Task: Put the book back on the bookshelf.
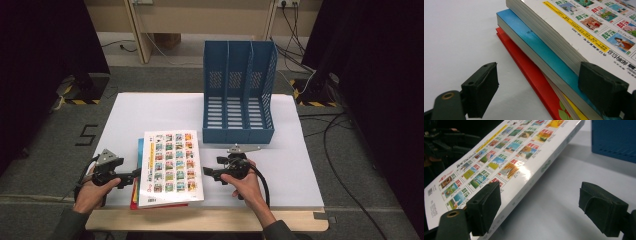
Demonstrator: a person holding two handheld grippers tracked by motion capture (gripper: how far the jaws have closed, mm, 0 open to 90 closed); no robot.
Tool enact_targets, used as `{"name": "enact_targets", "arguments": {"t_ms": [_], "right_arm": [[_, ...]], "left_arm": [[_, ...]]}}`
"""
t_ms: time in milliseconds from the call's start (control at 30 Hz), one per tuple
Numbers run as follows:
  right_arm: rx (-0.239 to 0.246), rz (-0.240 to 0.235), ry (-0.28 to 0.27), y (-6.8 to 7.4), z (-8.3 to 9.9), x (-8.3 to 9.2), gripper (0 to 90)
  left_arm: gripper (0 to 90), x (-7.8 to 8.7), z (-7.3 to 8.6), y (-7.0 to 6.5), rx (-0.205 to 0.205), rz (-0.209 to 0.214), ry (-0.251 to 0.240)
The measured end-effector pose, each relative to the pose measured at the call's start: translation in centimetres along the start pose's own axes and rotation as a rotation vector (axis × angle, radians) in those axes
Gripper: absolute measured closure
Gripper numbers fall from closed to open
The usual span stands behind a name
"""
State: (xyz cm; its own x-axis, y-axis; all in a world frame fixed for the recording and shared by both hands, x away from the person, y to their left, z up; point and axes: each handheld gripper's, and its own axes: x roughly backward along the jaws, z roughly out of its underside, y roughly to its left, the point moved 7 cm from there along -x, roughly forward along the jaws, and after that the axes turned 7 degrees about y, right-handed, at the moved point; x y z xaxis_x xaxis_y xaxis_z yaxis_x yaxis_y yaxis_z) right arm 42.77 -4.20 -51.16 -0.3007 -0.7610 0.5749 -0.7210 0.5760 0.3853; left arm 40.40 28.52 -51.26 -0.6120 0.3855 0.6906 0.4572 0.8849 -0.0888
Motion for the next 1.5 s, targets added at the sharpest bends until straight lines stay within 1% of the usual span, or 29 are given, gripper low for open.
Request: {"name": "enact_targets", "arguments": {"t_ms": [100,167,267,333,400,467,500,533,567,600,700,800,867,933,1000,1033,1067,1133,1200,1233,1300,1367,1500], "right_arm": [[0.013,-0.022,0.027,0.5,0.0,-1.1,17.7],[0.02,-0.046,0.042,0.8,-0.1,-1.8,17.4],[-0.012,-0.085,0.036,0.7,-0.5,-2.7,16.7],[-0.047,-0.12,0.038,0.5,-0.7,-3.4,15.7],[-0.06,-0.124,0.049,0.3,-0.7,-3.9,14.8],[-0.088,-0.163,0.048,0.2,-0.7,-4.3,15.2],[-0.092,-0.174,0.046,0.2,-0.9,-4.6,15.1],[-0.092,-0.174,0.046,0.2,-0.9,-4.6,15.1],[-0.104,-0.197,0.042,0.2,-1.1,-5.0,15.1],[-0.114,-0.209,0.042,0.2,-1.1,-5.2,15.0],[-0.112,-0.25,0.035,0.3,-1.5,-5.9,14.8],[-0.096,-0.247,0.057,0.5,-2.0,-6.4,14.4],[-0.083,-0.233,0.053,0.5,-2.2,-6.4,15.3],[-0.062,-0.209,0.049,0.6,-2.3,-6.3,16.0],[-0.019,-0.166,0.043,0.8,-2.6,-6.0,16.9],[-0.005,-0.152,0.039,0.9,-2.8,-6.0,19.2],[0.021,-0.13,0.025,0.9,-3.1,-5.7,24.0],[0.036,-0.121,-0.004,1.0,-3.6,-5.3,33.6],[0.055,-0.114,-0.024,1.1,-4.0,-5.0,38.1],[0.063,-0.118,-0.03,1.3,-4.1,-5.0,40.0],[0.065,-0.119,-0.02,1.4,-4.2,-5.1,40.2],[0.056,-0.123,-0.012,1.3,-4.3,-5.1,41.0],[0.009,-0.144,0.002,1.2,-4.5,-5.2,44.6]], "left_arm": [[15.5,-0.1,0.0,0.0,0.015,0.004,0.0],[15.8,-0.1,0.0,-0.1,0.007,-0.001,0.002],[16.4,-0.2,-0.1,-0.2,0.015,0.01,0.0],[16.1,-0.4,-0.2,-0.4,0.015,0.014,0.0],[16.4,-0.5,-0.2,-0.5,0.008,0.016,0.001],[16.0,-0.5,-0.2,-0.5,0.009,0.02,0.001],[15.7,-0.6,-0.2,-0.5,0.01,0.022,0.001],[15.5,-0.6,-0.2,-0.5,0.01,0.022,0.001],[14.7,-0.6,-0.2,-0.4,0.012,0.022,0.001],[14.6,-0.6,-0.2,-0.4,0.011,0.022,0.001],[14.6,-0.6,-0.2,-0.5,0.012,0.02,-0.001],[14.3,-0.7,-0.2,-0.4,0.018,0.029,-0.002],[13.9,-0.7,-0.2,-0.3,0.023,0.034,-0.001],[13.9,-0.7,-0.1,-0.3,0.027,0.038,-0.002],[13.9,-0.7,-0.1,-0.3,0.026,0.04,-0.004],[14.0,-0.7,-0.1,-0.3,0.026,0.041,-0.003],[14.0,-0.7,-0.1,-0.3,0.026,0.042,-0.003],[14.0,-0.8,-0.1,-0.2,0.026,0.048,-0.003],[14.0,-0.8,-0.1,-0.2,0.026,0.051,-0.003],[14.0,-0.8,-0.1,-0.2,0.025,0.051,-0.003],[14.0,-0.8,-0.1,-0.2,0.024,0.055,-0.003],[14.0,-0.8,-0.1,-0.2,0.023,0.058,-0.003],[14.2,-0.8,-0.1,-0.2,0.018,0.059,-0.004]]}}
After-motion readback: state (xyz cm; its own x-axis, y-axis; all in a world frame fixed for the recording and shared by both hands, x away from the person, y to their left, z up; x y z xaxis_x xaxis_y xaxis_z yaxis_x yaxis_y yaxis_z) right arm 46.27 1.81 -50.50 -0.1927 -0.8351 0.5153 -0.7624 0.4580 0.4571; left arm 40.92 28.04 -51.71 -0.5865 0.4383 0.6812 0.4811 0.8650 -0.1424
